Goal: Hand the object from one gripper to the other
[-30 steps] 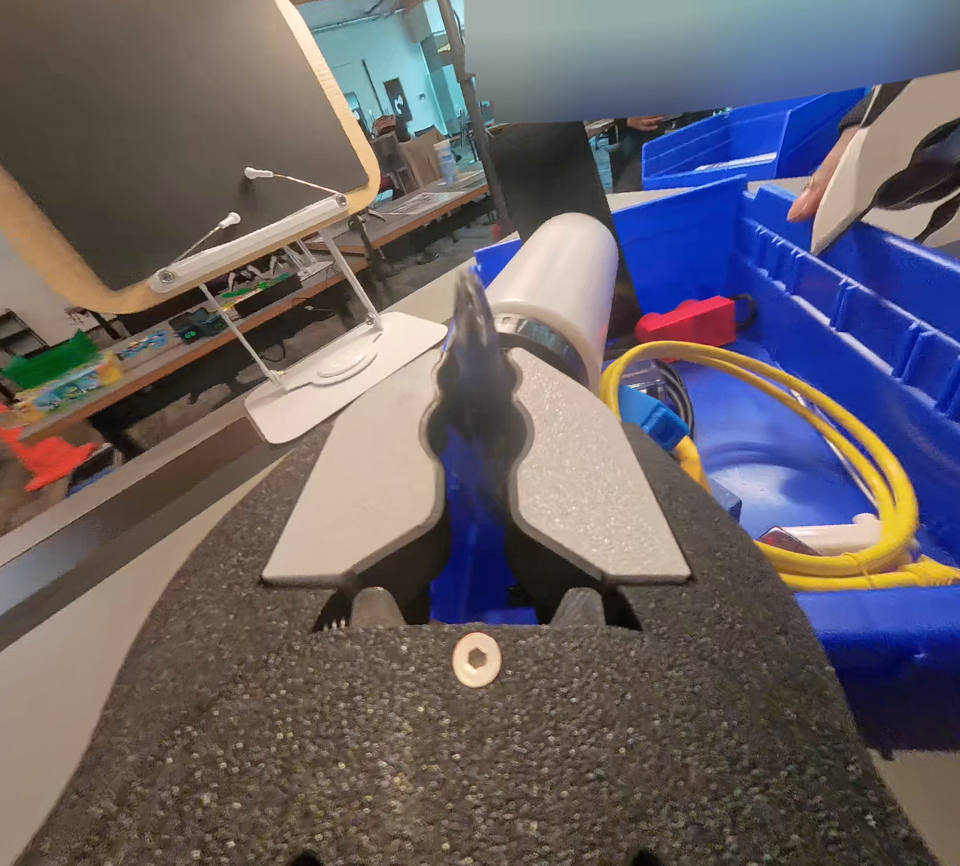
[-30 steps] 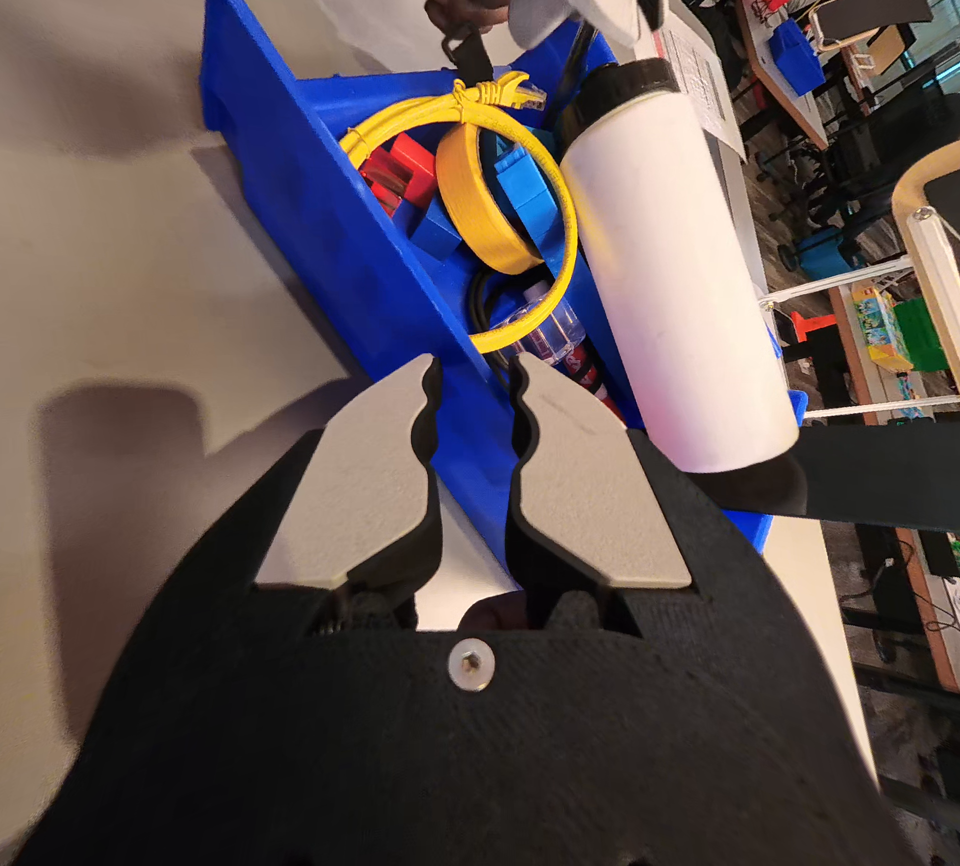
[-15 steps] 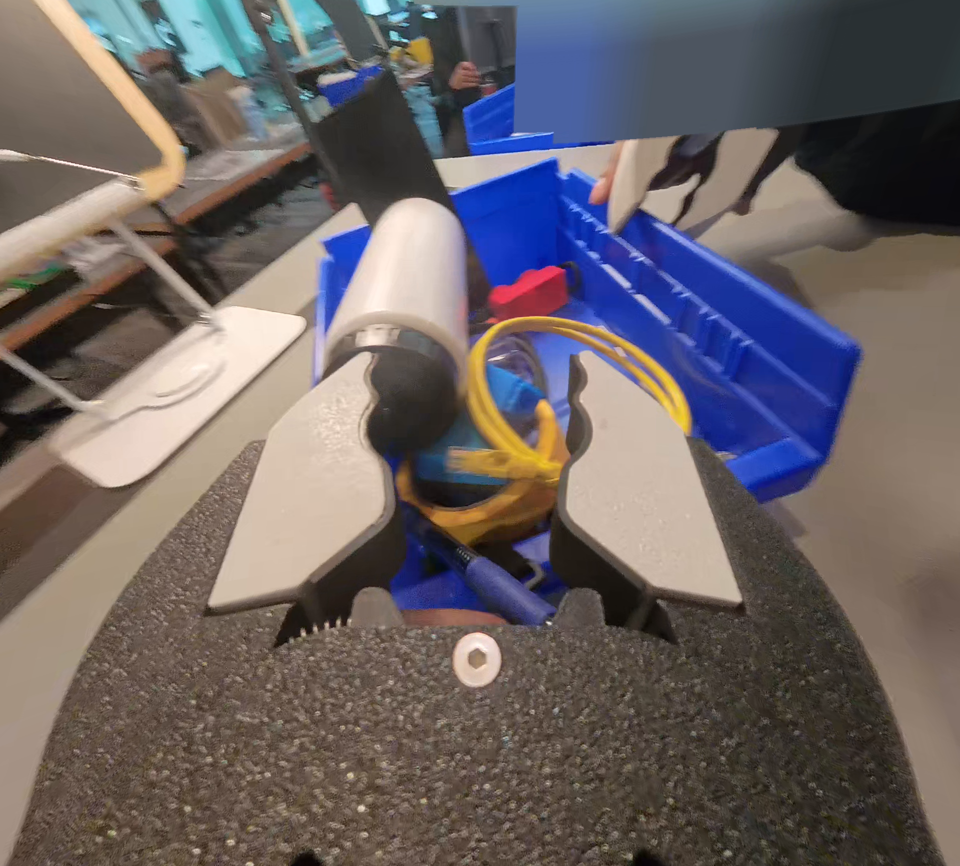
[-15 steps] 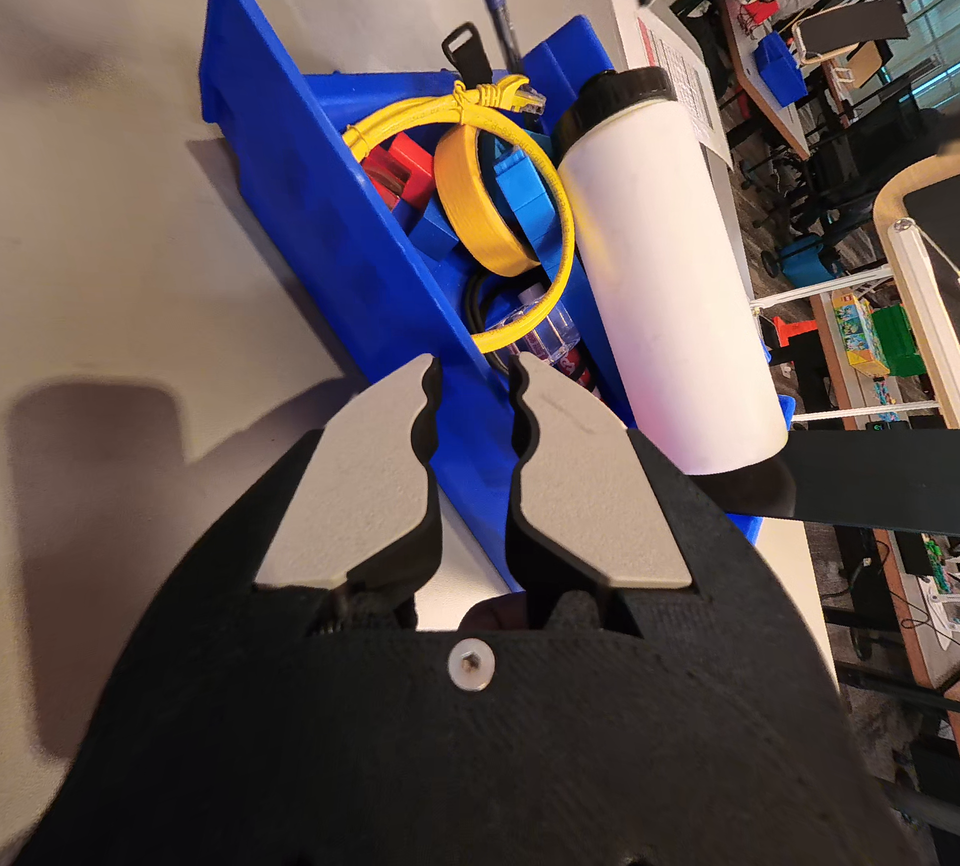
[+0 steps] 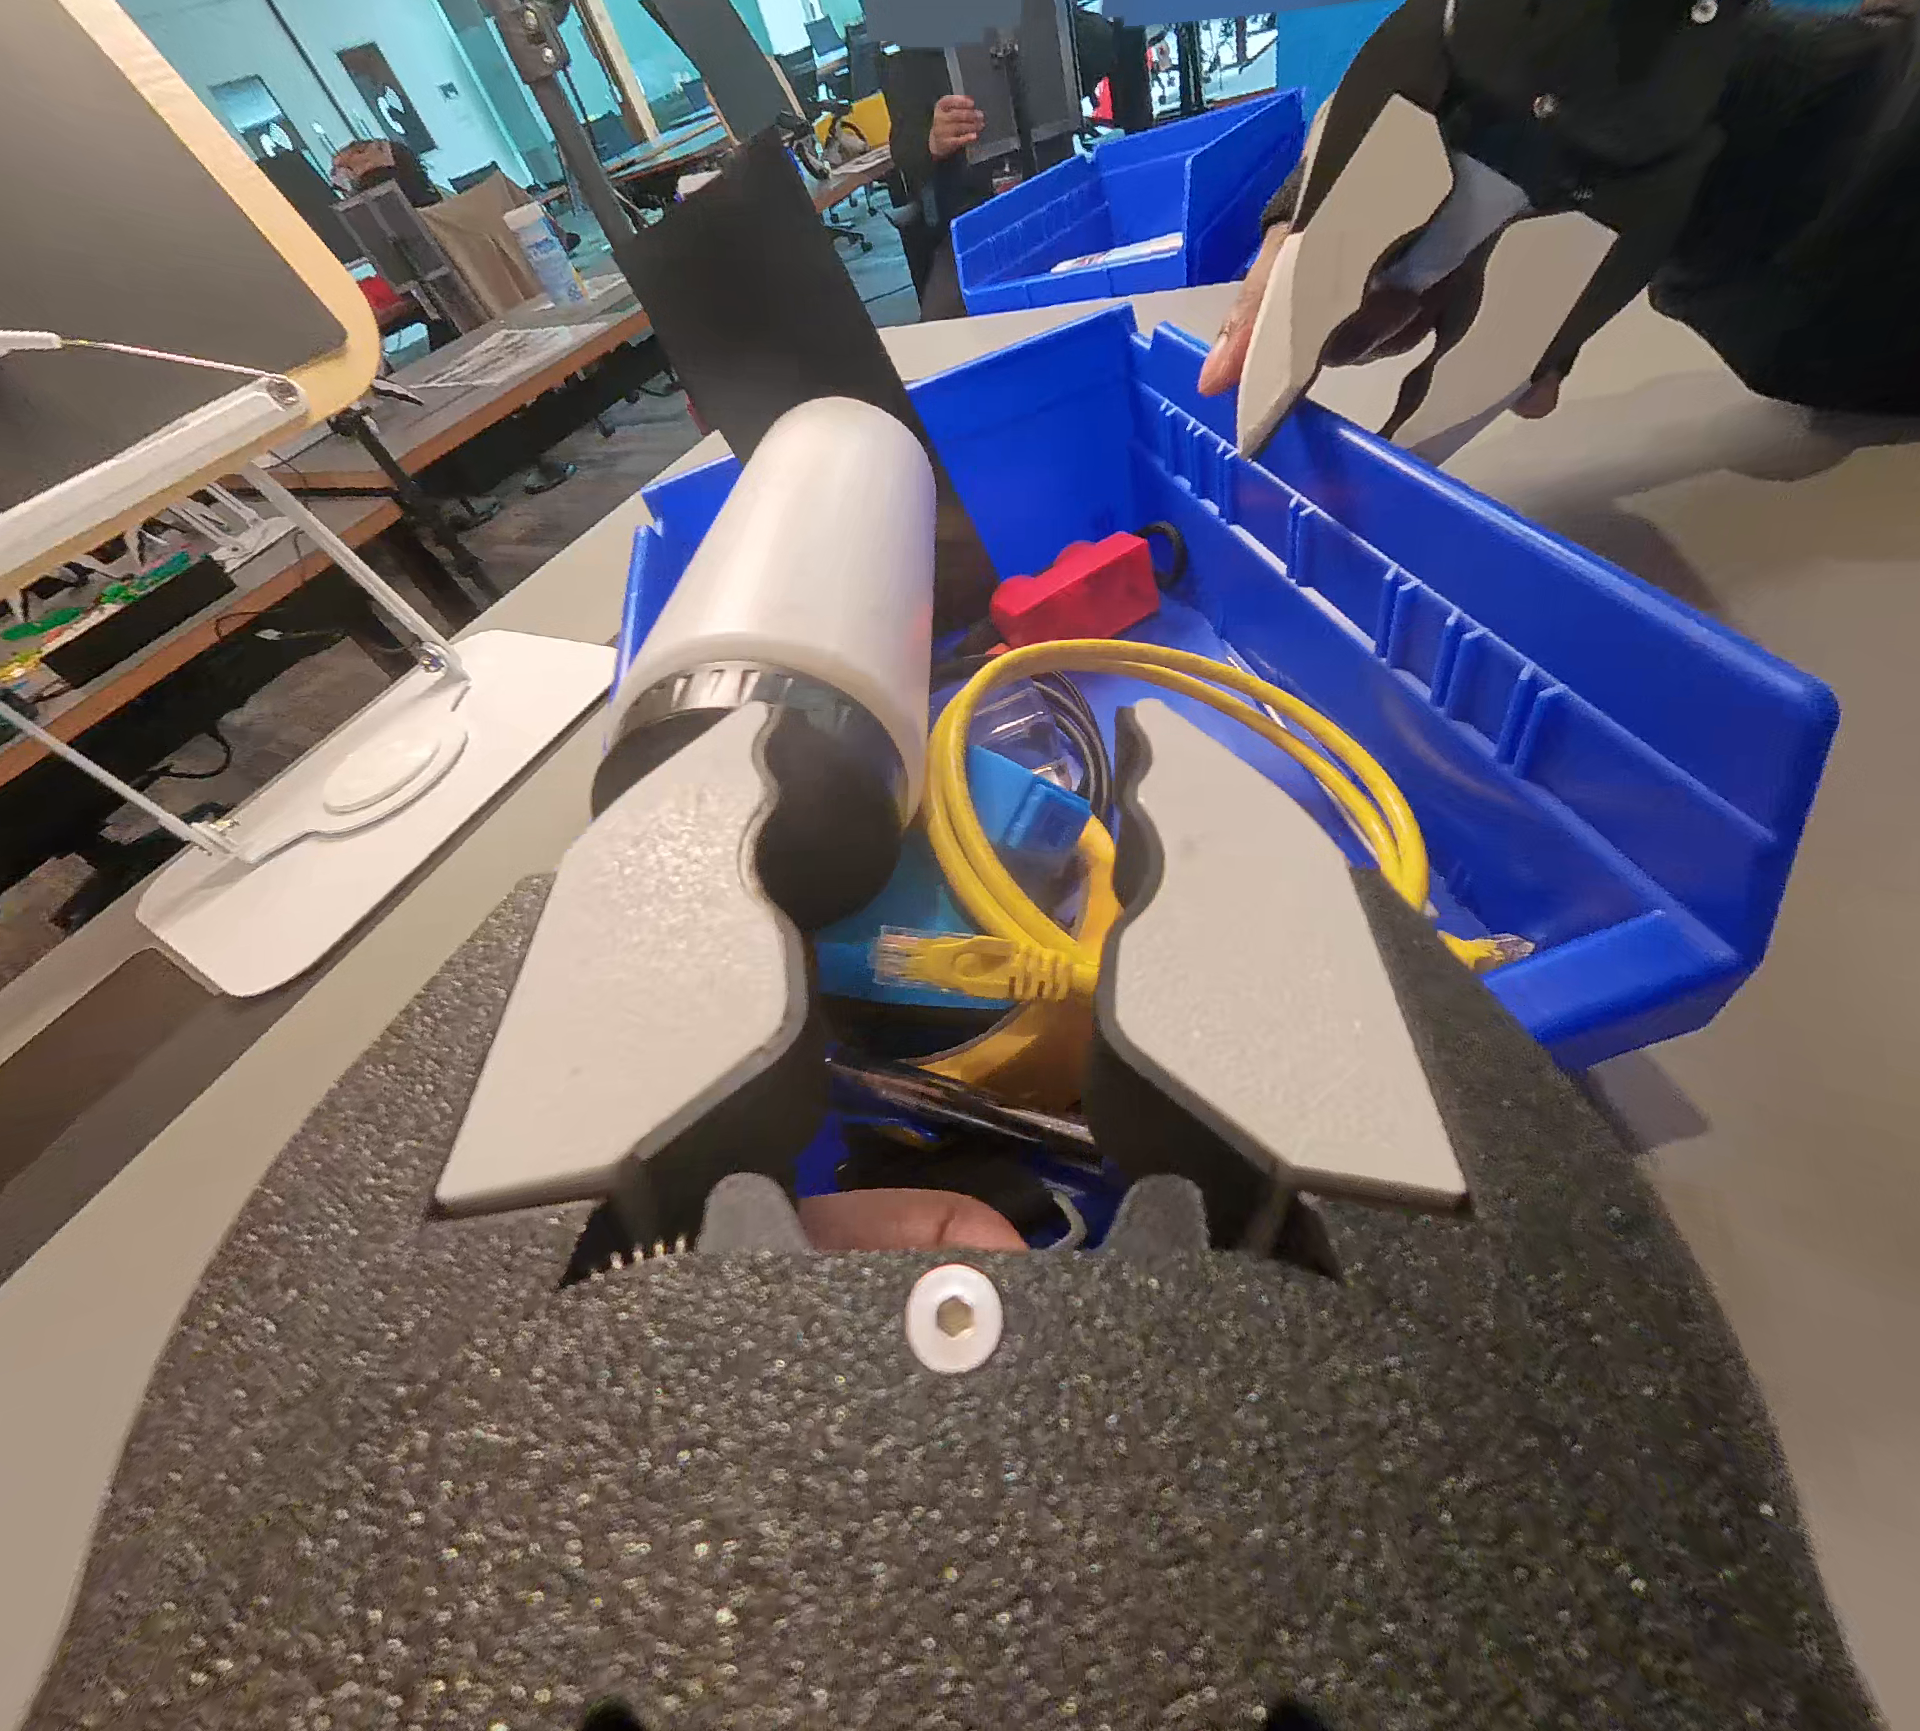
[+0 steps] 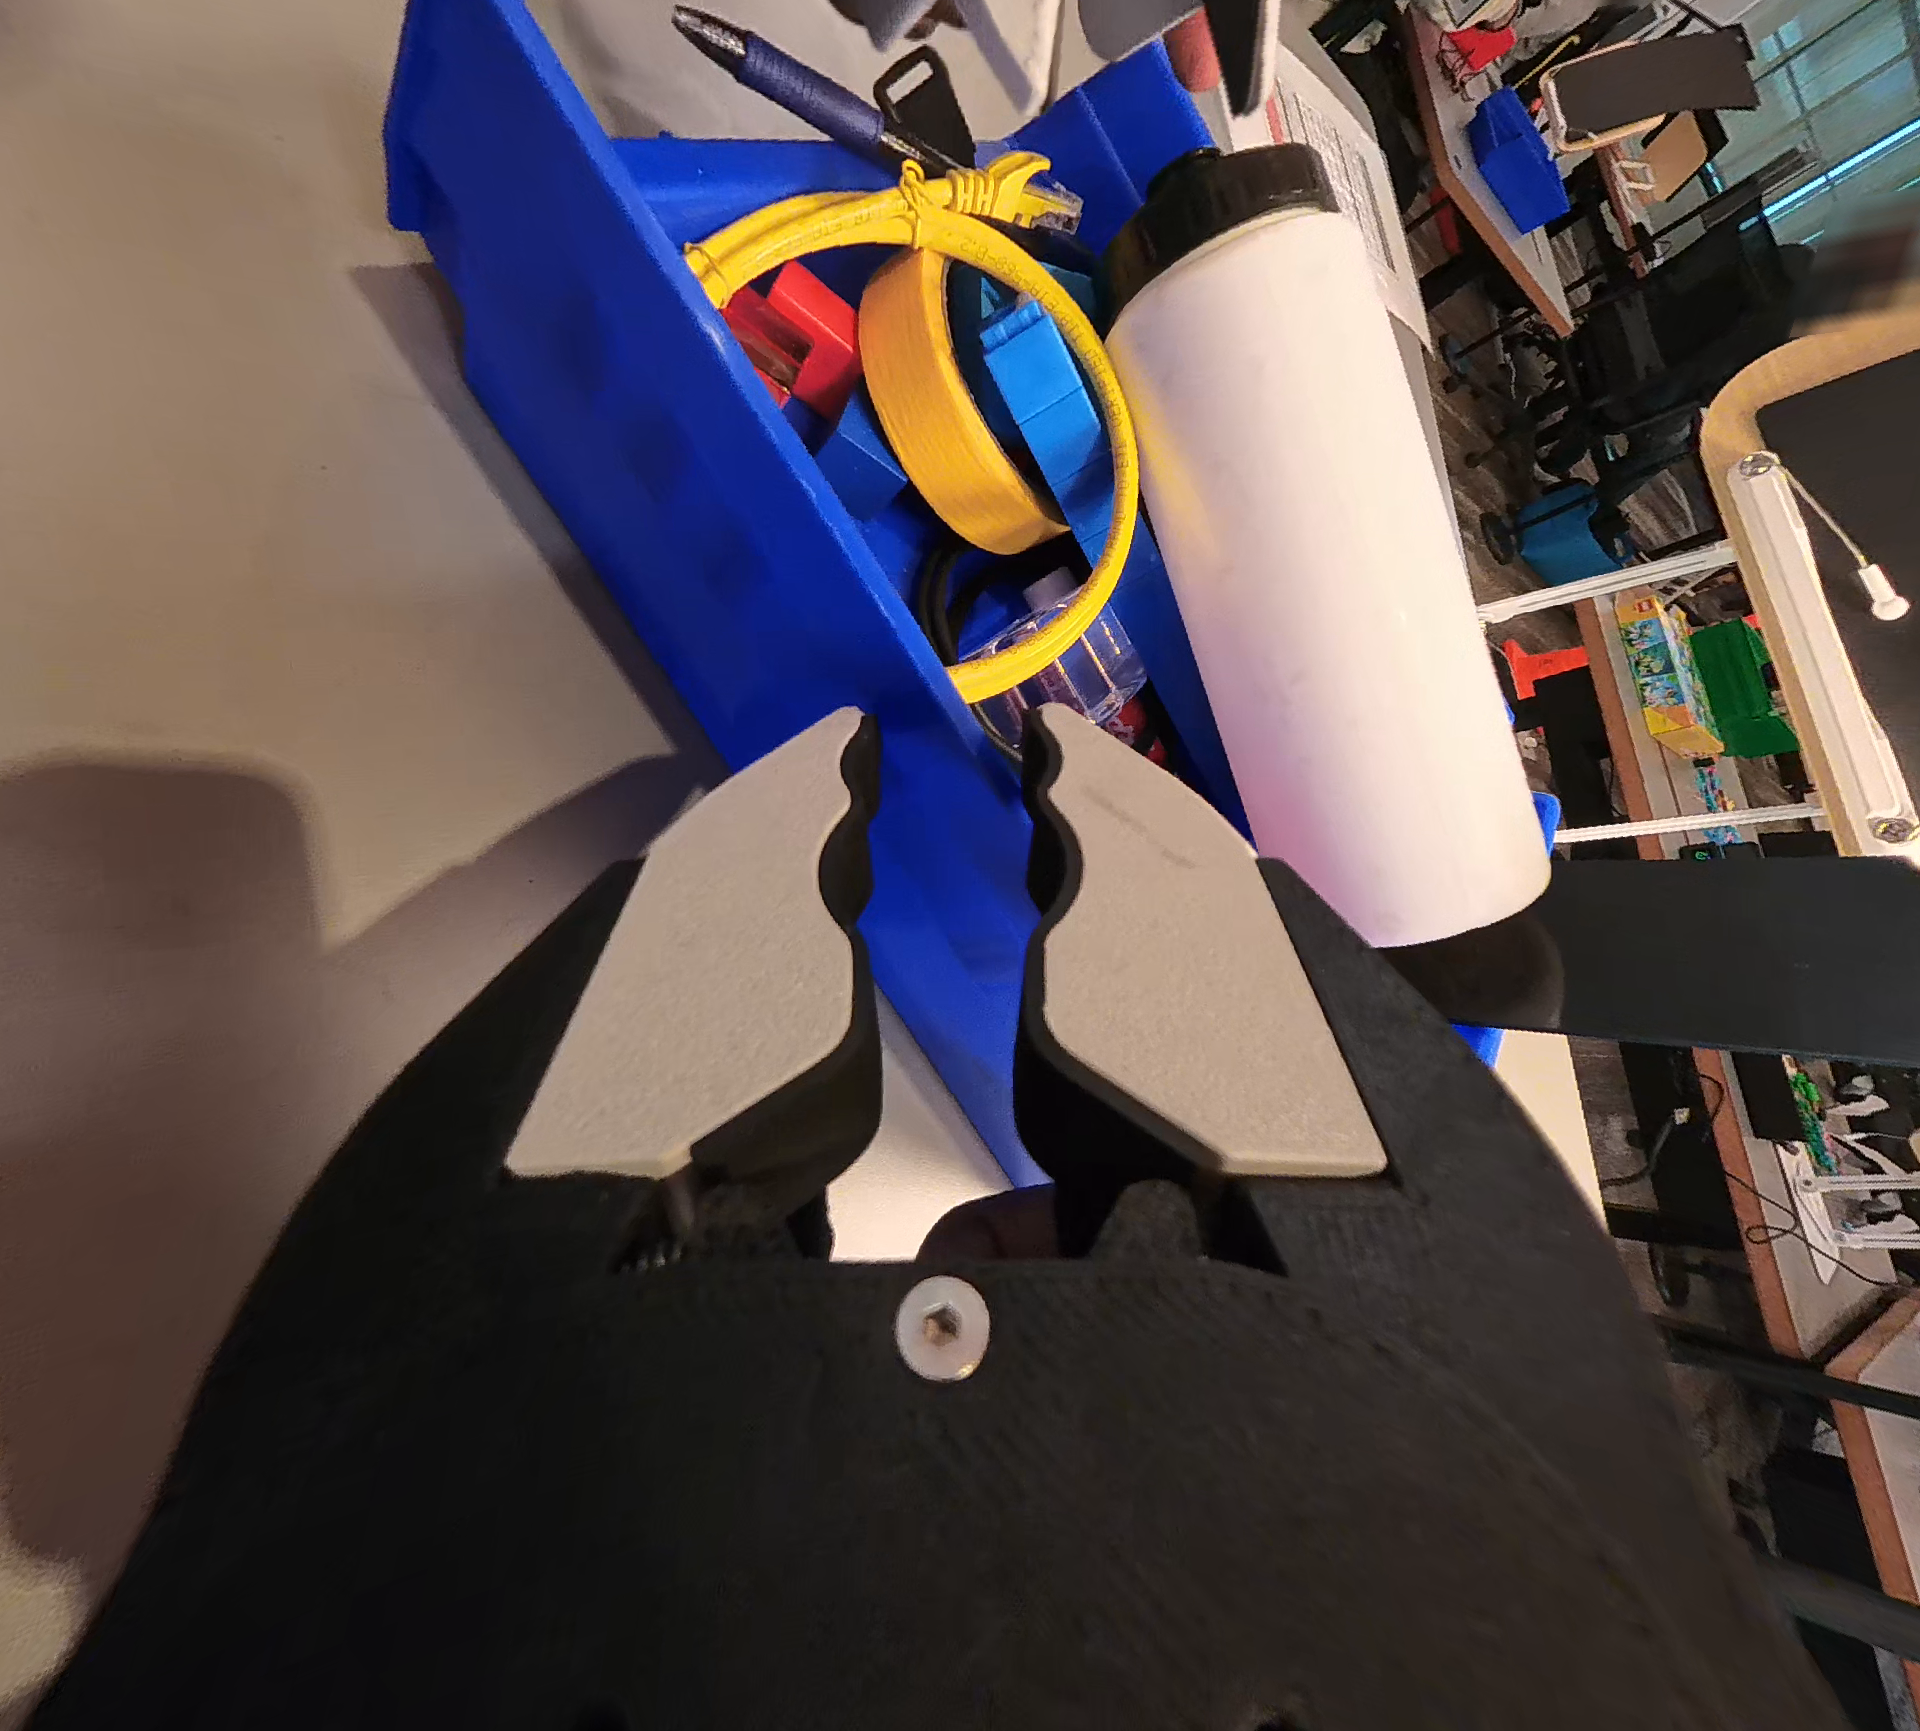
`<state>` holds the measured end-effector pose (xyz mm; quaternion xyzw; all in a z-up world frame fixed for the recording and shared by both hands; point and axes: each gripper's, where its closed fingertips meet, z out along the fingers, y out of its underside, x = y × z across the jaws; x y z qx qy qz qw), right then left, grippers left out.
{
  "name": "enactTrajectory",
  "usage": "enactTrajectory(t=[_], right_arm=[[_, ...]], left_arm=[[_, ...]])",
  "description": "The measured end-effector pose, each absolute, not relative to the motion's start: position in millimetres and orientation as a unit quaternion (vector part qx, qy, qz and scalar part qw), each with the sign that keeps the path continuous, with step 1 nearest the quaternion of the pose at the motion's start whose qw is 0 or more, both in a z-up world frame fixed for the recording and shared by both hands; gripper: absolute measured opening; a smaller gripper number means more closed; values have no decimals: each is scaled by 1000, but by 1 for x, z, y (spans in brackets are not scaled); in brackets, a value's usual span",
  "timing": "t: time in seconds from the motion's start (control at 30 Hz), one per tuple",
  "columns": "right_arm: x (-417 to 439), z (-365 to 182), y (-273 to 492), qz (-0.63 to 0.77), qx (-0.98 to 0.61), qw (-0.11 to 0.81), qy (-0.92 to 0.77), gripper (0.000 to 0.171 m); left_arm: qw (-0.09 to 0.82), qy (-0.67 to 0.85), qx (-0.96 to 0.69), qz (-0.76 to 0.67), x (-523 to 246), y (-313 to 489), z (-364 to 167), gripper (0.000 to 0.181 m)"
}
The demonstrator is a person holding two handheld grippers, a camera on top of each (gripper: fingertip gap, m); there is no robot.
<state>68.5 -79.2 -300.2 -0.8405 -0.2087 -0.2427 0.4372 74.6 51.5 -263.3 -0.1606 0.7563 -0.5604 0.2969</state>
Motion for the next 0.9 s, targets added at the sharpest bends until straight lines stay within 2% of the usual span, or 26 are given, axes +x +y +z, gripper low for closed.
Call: enactTrajectory(t=[0.17, 0.3, 0.47, 0.57, 0.73, 0.9], right_arm=[[66, -299, -79, -268, -827, 443, -220, 27], [54, -291, -77, -265, -806, 475, -233, 26], [50, -293, -76, -258, -801, 486, -237, 26], [50, -294, -74, -259, -797, 491, -235, 27], [49, -294, -75, -262, -797, 491, -236, 27], [50, -294, -75, -250, -794, 504, -230, 27]], left_arm=[[327, 754, -140, -552, 73, 54, -257, 54], [328, 809, -33, -486, 52, 30, -265, 42], [178, 941, 122, -260, 25, 6, -319, 44], [136, 967, 174, -130, 38, 5, -332, 42], [-14, 982, 181, -49, 39, -3, -351, 29], [-67, 980, 186, 21, 33, 4, -360, 25]])
